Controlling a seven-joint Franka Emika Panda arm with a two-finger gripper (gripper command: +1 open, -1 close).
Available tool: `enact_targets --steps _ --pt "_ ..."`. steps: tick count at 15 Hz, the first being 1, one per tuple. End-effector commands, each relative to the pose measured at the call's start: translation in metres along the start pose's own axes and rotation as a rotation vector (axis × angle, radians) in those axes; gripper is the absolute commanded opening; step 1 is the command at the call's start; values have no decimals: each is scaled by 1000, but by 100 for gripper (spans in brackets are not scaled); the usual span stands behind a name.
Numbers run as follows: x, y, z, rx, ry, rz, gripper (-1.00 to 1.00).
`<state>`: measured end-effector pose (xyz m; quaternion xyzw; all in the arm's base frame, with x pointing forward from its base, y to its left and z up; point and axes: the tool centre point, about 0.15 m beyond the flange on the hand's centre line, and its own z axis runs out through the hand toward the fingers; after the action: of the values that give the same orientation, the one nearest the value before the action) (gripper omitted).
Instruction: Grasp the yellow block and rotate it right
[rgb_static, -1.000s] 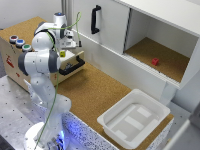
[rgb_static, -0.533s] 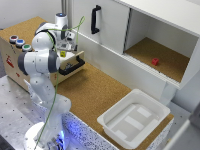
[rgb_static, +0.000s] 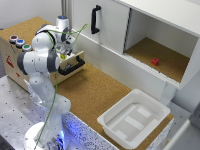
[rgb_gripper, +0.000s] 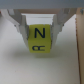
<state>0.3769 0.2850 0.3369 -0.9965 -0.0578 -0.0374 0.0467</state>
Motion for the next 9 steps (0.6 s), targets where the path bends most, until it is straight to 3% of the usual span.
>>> enact_targets --steps 1,4,5,9 --pt "20 2 23 55 12 102 -100" --pt "22 -7 12 21 -6 -2 -100" --pt "22 -9 5 9 -17 -18 100" --pt "15 -36 -19 31 28 -179 100"
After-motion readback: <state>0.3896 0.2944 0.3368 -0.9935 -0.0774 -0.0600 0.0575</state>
